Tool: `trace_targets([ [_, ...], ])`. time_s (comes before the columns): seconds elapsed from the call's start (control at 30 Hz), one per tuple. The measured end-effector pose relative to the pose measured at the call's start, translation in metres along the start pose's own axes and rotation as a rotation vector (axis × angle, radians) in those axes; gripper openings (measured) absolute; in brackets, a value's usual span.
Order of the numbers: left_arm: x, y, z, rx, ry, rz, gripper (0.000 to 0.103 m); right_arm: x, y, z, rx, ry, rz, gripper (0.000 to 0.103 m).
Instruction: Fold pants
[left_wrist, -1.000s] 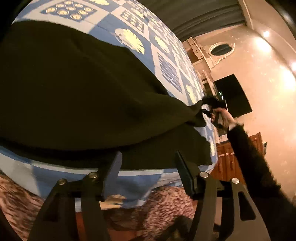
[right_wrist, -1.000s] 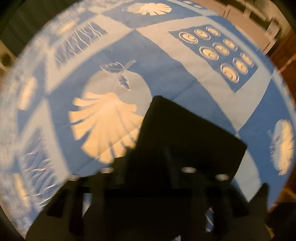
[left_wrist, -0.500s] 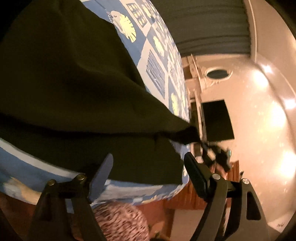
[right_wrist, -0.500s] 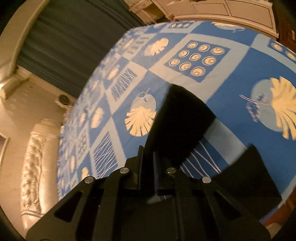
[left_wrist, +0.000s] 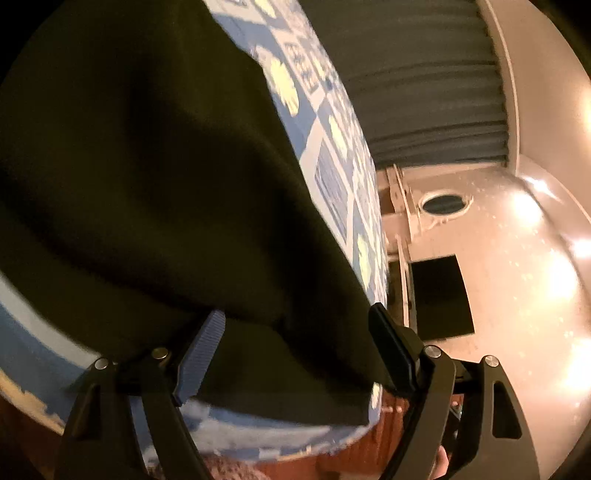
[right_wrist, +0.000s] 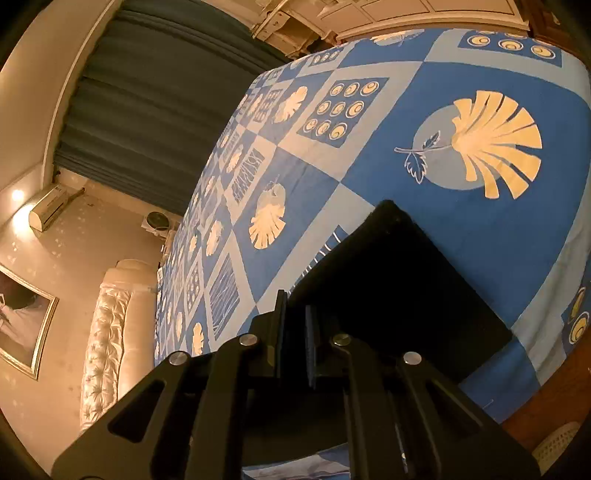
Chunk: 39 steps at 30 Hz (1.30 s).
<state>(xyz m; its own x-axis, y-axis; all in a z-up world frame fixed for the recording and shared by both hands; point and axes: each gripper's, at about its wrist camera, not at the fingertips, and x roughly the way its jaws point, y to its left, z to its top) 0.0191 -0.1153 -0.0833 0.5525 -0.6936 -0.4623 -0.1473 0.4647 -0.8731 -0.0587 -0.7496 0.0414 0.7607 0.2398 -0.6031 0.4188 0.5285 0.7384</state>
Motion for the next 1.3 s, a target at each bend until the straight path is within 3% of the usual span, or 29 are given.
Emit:
trace_targets([
  [0.17, 0.000, 0.000, -0.001, 0.003, -0.062, 0.026, 0.078, 0.002, -0.007, -0.004, 0.026, -0.002, 0.034, 0.009],
  [0.33, -0.006, 0.002, -0.013, -0.045, -0.076, 0.053, 0.078, 0.000, -0.013, -0.006, 0.046, 0.001, 0.060, 0.009],
  [0.43, -0.002, 0.005, -0.004, -0.049, -0.104, 0.069, 0.078, 0.000, -0.016, -0.007, 0.055, 0.003, 0.068, 0.009],
  [0.57, -0.001, 0.007, 0.008, -0.127, -0.151, 0.074, 0.078, 0.002, -0.019, -0.010, 0.066, 0.009, 0.077, 0.011],
  [0.63, 0.000, 0.005, 0.009, -0.107, -0.138, 0.077, 0.066, 0.006, -0.021, -0.012, 0.075, 0.017, 0.086, 0.011],
  [0.7, 0.001, 0.009, 0.008, -0.101, -0.100, 0.112, 0.022, 0.009, -0.022, -0.014, 0.079, 0.022, 0.089, 0.011],
  [0.77, -0.002, 0.025, 0.012, -0.131, -0.067, 0.121, 0.009, 0.014, -0.023, -0.016, 0.081, 0.031, 0.093, 0.011],
  [0.93, -0.011, 0.021, 0.019, -0.131, -0.046, 0.094, 0.009, 0.017, -0.026, -0.020, 0.084, 0.022, 0.106, 0.011],
  [1.17, -0.045, 0.000, 0.024, 0.011, -0.033, 0.048, 0.009, -0.012, -0.027, -0.023, 0.016, -0.017, 0.127, 0.011],
  [1.3, -0.045, 0.016, 0.019, 0.028, 0.033, 0.063, 0.009, -0.010, -0.057, -0.037, 0.029, 0.033, 0.042, 0.011],
])
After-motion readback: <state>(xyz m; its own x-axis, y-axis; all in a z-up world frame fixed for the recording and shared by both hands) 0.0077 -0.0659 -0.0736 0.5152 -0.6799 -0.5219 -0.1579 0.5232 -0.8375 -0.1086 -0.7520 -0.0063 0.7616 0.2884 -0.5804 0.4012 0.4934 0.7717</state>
